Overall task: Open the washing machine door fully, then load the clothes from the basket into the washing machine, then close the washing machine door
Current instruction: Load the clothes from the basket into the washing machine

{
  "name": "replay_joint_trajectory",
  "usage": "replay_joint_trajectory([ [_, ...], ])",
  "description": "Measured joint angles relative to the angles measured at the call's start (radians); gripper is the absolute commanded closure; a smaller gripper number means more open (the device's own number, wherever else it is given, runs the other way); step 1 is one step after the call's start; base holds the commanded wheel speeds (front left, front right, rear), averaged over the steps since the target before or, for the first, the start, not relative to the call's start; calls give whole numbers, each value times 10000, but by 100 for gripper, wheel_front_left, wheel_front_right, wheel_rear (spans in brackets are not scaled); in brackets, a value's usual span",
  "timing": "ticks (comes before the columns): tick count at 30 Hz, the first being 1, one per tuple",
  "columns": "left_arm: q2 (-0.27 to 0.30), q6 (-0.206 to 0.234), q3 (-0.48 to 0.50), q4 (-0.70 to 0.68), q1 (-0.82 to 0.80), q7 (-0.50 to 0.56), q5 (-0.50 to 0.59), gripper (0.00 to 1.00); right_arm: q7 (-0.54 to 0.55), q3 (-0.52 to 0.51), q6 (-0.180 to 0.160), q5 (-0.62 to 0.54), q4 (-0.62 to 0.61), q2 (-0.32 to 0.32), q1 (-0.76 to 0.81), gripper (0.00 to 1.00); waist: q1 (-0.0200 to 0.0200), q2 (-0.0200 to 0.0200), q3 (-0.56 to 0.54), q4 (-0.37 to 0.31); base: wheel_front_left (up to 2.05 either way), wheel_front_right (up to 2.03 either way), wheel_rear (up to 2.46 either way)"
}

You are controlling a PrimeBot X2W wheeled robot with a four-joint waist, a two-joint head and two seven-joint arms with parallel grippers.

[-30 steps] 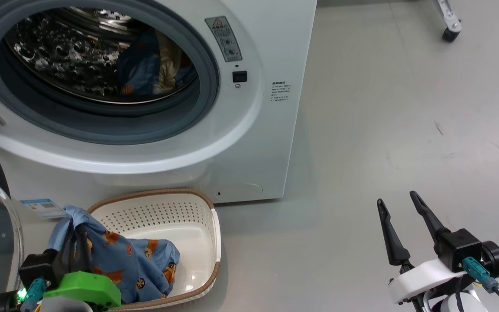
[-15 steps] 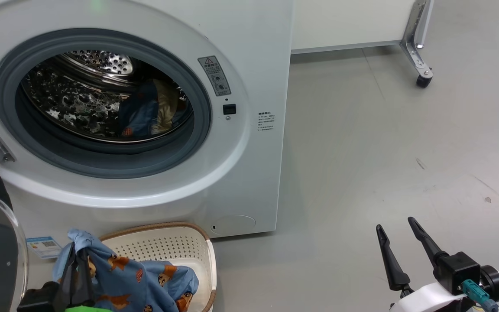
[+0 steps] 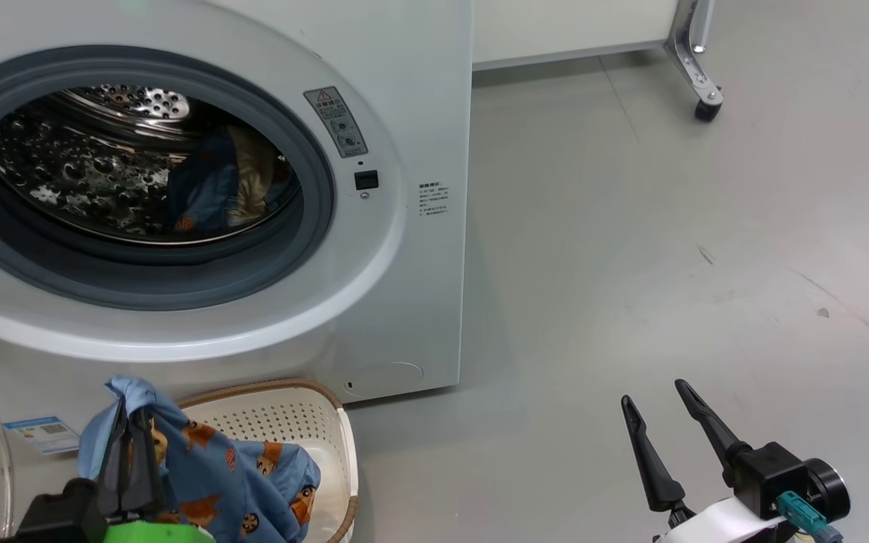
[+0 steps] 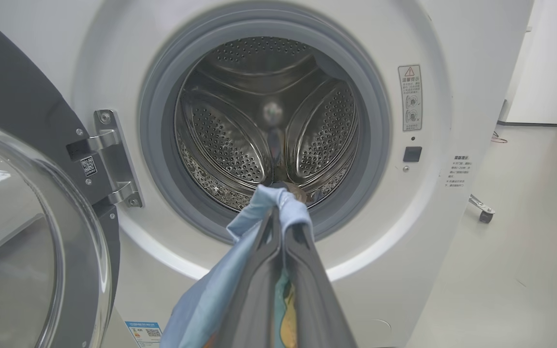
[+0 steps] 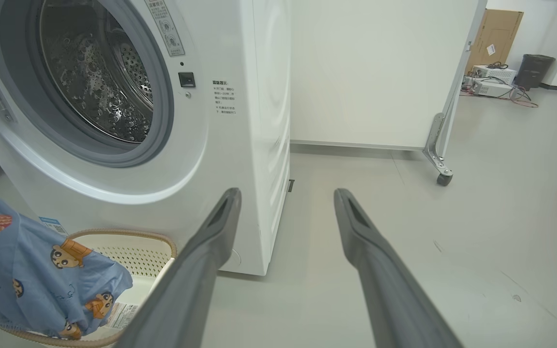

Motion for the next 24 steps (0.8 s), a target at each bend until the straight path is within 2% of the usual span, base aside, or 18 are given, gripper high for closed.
replay_joint_trajectory([
  [5,0,94,48,-280,-821,253,8,100,0,71,0,19,-136,148,-83,0,0,0,464,-240,0,0,0],
  [11,276,192,412,-282,-2273,769,84,100,0,211,0,63,-278,259,-550,0,0,0,1167,-600,0,0,0],
  [19,1112,280,1177,29,-4132,1444,337,100,0,445,0,109,-362,305,-1074,0,0,0,2060,-1144,0,0,0],
  [24,1697,355,1726,849,-5265,1925,487,100,0,750,0,192,-362,355,-1338,0,0,0,2681,-1605,0,0,0],
])
